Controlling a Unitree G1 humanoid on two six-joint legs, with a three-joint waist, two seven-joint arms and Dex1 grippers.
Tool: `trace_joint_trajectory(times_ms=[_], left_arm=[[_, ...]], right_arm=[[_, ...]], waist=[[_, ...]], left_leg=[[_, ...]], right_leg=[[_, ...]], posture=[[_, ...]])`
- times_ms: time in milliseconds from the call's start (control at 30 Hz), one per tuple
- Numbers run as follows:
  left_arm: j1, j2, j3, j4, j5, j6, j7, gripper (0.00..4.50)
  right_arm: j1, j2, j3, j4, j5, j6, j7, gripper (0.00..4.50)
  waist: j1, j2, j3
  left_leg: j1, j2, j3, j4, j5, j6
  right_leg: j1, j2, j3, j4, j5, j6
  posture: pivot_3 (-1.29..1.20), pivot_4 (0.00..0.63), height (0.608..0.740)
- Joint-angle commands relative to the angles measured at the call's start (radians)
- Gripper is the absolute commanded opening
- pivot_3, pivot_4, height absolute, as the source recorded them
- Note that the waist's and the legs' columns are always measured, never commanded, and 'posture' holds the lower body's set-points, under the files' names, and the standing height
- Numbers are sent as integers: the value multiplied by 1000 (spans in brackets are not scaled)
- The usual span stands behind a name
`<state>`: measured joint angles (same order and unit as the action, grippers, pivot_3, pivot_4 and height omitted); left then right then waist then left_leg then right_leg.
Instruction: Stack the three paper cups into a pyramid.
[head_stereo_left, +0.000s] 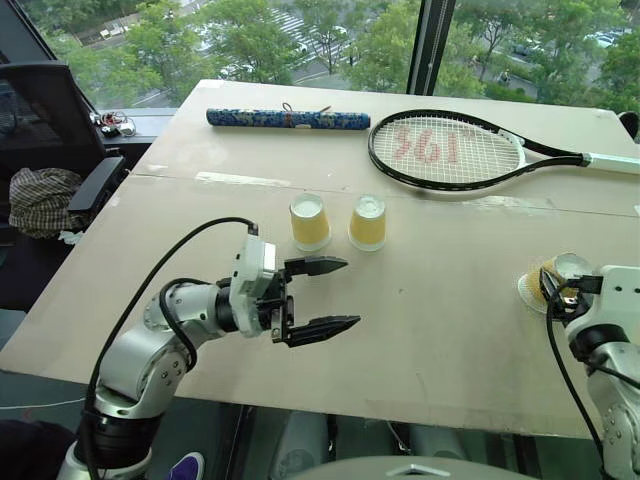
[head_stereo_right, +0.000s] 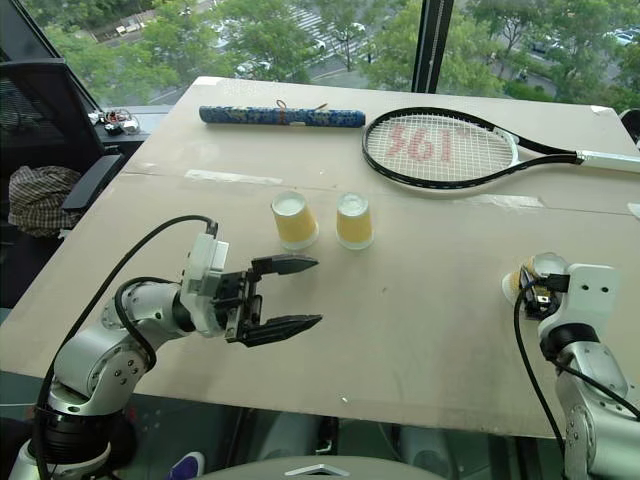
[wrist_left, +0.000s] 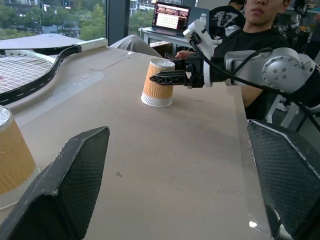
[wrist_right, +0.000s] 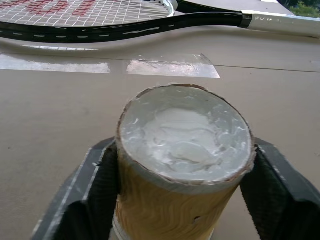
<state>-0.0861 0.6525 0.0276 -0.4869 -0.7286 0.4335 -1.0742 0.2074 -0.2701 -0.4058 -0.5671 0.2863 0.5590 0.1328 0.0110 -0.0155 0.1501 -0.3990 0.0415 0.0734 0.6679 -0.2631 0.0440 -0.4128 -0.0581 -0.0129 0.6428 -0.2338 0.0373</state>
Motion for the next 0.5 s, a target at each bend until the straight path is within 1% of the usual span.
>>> trace_joint_trajectory(times_ms=[33,167,300,500], left_arm=[[12,2,9,-33,2,-17,4,4500],[20,8,19,-59,-5,-7,27,4500],[23,9,23,-71,-4,-5,54,4500],[16,7,29,-71,-4,-3,92,4500]], right_arm=[[-23,-22,-14,28,4,-30,17,2226],[-90,-51,-12,90,-6,-51,26,2224],[-194,-83,1,213,-11,-87,47,2224],[-291,-117,81,319,-27,-125,114,2224]], waist=[[-1,0,0],[-5,0,0],[-8,0,0],[-16,0,0]], left_leg=[[0,0,0,0,0,0],[0,0,0,0,0,0],[0,-1,0,0,0,0],[0,0,0,0,0,0]], right_leg=[[0,0,0,0,0,0],[0,0,0,0,0,0],[0,0,1,0,0,0],[0,2,1,0,0,0]], posture=[[0,150,740],[0,150,740],[0,150,740],[0,150,740]])
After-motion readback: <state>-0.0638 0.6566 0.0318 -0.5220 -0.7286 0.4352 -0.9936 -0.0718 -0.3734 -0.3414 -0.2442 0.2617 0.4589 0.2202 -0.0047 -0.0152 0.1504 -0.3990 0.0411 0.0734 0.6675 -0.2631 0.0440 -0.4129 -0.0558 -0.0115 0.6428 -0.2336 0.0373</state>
